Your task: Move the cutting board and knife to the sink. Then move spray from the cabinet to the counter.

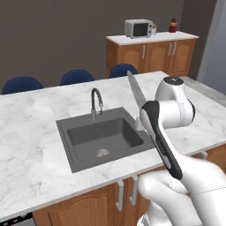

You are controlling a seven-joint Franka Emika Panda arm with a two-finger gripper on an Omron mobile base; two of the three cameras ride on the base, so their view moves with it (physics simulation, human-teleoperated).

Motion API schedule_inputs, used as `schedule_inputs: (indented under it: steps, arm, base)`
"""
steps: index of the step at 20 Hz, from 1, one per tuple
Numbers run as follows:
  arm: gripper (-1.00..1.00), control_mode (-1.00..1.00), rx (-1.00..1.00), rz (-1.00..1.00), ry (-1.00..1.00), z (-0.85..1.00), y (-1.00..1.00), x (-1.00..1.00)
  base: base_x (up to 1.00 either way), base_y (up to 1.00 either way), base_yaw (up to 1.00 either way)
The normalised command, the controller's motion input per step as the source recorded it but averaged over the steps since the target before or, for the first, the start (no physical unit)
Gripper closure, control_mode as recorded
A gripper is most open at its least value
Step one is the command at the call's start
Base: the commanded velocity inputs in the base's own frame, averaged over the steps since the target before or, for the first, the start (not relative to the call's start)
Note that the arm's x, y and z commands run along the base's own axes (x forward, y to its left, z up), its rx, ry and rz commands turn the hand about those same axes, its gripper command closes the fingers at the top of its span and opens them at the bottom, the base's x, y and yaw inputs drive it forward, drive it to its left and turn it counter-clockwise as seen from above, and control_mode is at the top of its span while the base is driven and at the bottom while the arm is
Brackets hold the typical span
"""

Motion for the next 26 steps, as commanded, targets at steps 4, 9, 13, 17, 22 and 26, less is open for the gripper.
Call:
schedule_inputs:
  steps: [4,9,13,17,22,26]
  arm:
    - [1.00,-1.00,0.00,0.01,0.01,-0.02,0.00,0.25]
    - [1.00,-1.00,-0.02,0.20,0.25,-0.17,-0.11,0.20]
    - [1.00,-1.00,-0.03,0.18,0.41,-0.07,-0.11,0.36]
    - [1.00,-1.00,0.00,0.21,0.39,-0.02,-0.26,0.31]
    - [1.00,-1.00,0.00,0.22,0.38,0.00,-0.35,0.19]
    - [1.00,-1.00,0.00,0.21,0.35,-0.04,-0.37,0.08]
  base:
    - [0.01,0.00,0.00]
    - [0.00,0.00,0.00]
    - [0.00,0.00,0.00]
    - [0.00,0.00,0.00]
    - [0.00,0.00,0.00]
    - [0.00,0.00,0.00]
